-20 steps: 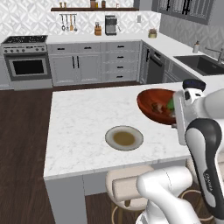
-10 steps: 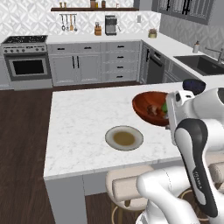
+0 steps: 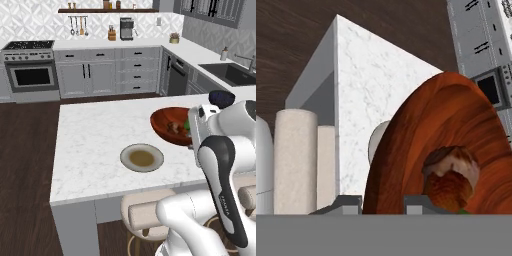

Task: Pick the chicken drumstick and avocado from their plates and place them in the bowl. Then put the bowl in the fridge.

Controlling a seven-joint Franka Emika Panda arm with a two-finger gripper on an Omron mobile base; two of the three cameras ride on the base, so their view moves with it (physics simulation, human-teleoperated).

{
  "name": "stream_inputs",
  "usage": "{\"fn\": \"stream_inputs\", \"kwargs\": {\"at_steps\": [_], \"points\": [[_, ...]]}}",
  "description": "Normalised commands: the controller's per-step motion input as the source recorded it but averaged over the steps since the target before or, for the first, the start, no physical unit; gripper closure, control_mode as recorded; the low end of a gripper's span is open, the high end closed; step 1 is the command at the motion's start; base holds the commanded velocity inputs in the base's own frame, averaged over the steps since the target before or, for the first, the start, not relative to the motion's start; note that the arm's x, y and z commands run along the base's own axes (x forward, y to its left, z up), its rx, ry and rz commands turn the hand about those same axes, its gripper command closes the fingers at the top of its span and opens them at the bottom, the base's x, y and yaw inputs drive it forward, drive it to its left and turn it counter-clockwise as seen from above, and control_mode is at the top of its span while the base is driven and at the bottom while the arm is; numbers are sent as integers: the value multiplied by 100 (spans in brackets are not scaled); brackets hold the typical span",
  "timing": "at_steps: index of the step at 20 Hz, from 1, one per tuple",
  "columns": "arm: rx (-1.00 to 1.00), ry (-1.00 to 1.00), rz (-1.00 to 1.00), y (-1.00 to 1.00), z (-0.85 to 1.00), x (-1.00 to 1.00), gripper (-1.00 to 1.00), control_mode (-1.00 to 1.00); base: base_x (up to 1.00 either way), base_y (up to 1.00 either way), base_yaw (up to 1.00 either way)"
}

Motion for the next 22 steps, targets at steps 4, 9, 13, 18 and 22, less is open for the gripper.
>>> {"fn": "stream_inputs", "kwargs": {"at_steps": [4,9,13,18,22], "points": [[0,0,0,3,0,-1,100,100,-16,22,2],[0,0,0,0,0,0,100,100,-39,95,4],[0,0,0,0,0,0,100,100,-25,100,2],[0,0,0,0,0,0,100,100,-5,100,0],[0,0,0,0,0,0,100,100,0,100,0]]}}
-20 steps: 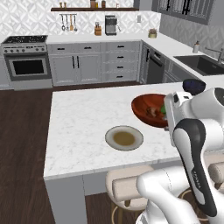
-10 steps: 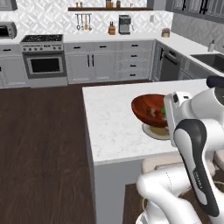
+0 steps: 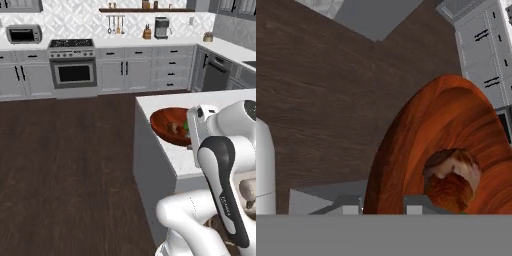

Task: Pick the chicken drumstick and avocado from their plates and place them in the bowl. Then put the bowl in the fridge.

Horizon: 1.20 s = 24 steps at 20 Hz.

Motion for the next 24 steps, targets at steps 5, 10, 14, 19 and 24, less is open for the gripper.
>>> {"fn": "stream_inputs", "kwargs": {"at_steps": [5,10,14,19,24], "points": [[0,0,0,0,0,0,100,100,8,100,0],[0,0,0,0,0,0,100,100,44,100,0],[0,0,0,0,0,0,100,100,85,100,0],[0,0,0,0,0,0,100,100,100,31,-2],[0,0,0,0,0,0,100,100,100,-6,0]]}}
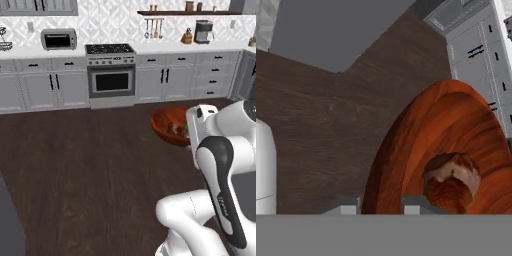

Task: Pick the chicken drumstick and avocado from their plates and place them in the bowl. Then put the bowl in the fridge.

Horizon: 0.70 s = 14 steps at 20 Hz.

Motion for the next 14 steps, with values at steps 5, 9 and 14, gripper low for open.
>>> {"fn": "stream_inputs", "kwargs": {"at_steps": [5,9,14], "points": [[0,0,0,0,0,0,100,100,100,-3,0],[0,0,0,0,0,0,100,100,100,0,1],[0,0,0,0,0,0,100,100,100,0,32]]}}
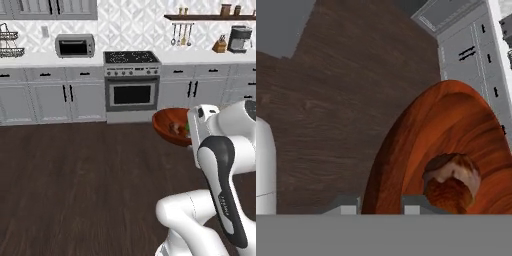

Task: Pick the chicken drumstick and avocado from their plates and place them in the bowl. Then put the bowl in the fridge.

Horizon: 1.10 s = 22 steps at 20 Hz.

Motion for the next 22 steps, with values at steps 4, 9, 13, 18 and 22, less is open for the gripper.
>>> {"fn": "stream_inputs", "kwargs": {"at_steps": [4,9,13,18,22], "points": [[0,0,0,0,0,0,100,100,100,0,55],[0,0,0,0,0,0,100,100,100,0,58],[0,0,0,0,0,0,100,100,100,0,58],[0,0,0,0,0,0,100,100,100,0,62],[0,0,0,0,0,0,100,100,100,-5,70]]}}
